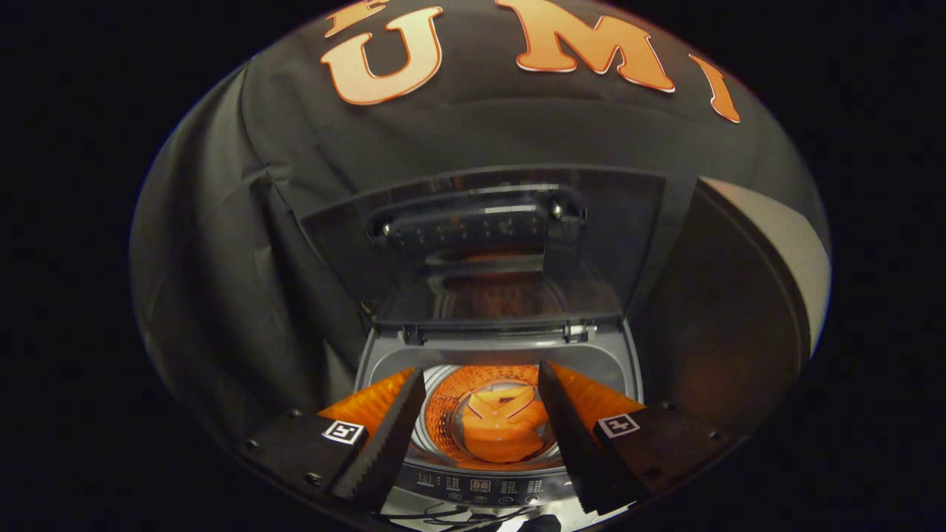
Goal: Put the clothes into the washing machine and then close the washing machine lid.
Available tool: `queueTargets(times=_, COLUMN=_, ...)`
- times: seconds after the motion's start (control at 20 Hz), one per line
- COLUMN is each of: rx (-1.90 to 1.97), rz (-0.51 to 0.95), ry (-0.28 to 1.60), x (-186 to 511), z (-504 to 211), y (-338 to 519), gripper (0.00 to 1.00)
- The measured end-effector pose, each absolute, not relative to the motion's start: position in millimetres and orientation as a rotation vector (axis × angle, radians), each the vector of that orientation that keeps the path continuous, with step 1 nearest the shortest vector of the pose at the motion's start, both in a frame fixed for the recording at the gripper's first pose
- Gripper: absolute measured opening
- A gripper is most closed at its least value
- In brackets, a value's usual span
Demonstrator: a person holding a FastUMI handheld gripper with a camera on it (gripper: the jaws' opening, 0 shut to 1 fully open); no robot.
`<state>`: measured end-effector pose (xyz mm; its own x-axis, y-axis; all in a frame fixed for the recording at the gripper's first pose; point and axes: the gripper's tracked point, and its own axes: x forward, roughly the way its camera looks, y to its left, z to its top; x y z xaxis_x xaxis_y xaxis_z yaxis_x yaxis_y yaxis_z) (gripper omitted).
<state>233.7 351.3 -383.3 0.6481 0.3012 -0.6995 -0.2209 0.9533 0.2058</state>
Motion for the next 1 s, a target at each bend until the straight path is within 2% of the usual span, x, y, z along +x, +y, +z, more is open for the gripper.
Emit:
queueTargets(times=0.55, rx=0.129, rz=0.291, ry=0.647, x=298, z=-300, y=348, gripper=0.98)
queueTargets(times=1.0, rx=0.096, rz=0.289, ry=0.588, x=367, z=-283, y=365, gripper=0.99)
